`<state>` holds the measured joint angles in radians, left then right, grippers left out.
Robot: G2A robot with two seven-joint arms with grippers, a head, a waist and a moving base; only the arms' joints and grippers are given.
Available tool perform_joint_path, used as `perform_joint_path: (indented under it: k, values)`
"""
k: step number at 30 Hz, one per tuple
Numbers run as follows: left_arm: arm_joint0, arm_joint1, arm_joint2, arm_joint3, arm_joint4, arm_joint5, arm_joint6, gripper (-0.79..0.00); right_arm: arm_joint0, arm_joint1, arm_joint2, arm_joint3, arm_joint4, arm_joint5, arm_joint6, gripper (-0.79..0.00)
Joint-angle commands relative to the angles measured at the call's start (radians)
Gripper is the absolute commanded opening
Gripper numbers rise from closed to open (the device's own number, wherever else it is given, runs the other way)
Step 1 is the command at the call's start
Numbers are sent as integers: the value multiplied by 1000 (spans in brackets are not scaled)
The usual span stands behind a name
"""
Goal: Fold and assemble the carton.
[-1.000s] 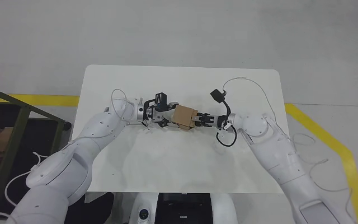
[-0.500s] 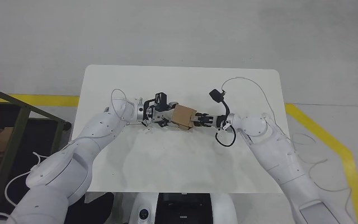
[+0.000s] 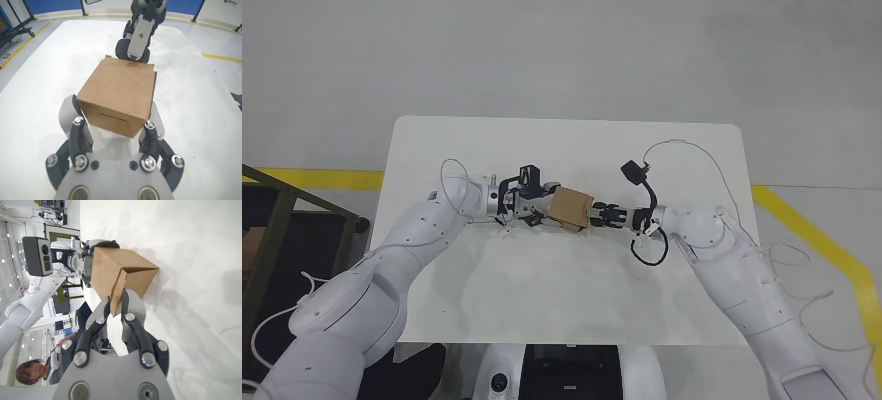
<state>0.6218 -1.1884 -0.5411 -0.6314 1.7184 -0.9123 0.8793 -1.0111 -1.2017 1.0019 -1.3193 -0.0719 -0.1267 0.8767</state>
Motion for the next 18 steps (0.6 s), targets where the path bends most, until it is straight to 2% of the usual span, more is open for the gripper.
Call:
perform_joint_path:
  k: [1,7,12,16,18]
  values:
    - [0,0,0,1,1,0,1,-179,1,0,-2,-1,0,1,1,-693]
    - [-2,-1,0,2,4,-2,2,-182,19,-6,-19,10,2,4,2,-720]
    - [-2,-1,1,1,7,-1,2,-175,39,-13,-37,30,6,1,0,-714]
    - [-2,-2,1,0,7,-1,2,-182,46,-16,-42,41,10,-6,-1,-693]
    - [-2,-2,1,0,7,-1,2,-175,45,-15,-40,44,13,-10,-1,-643]
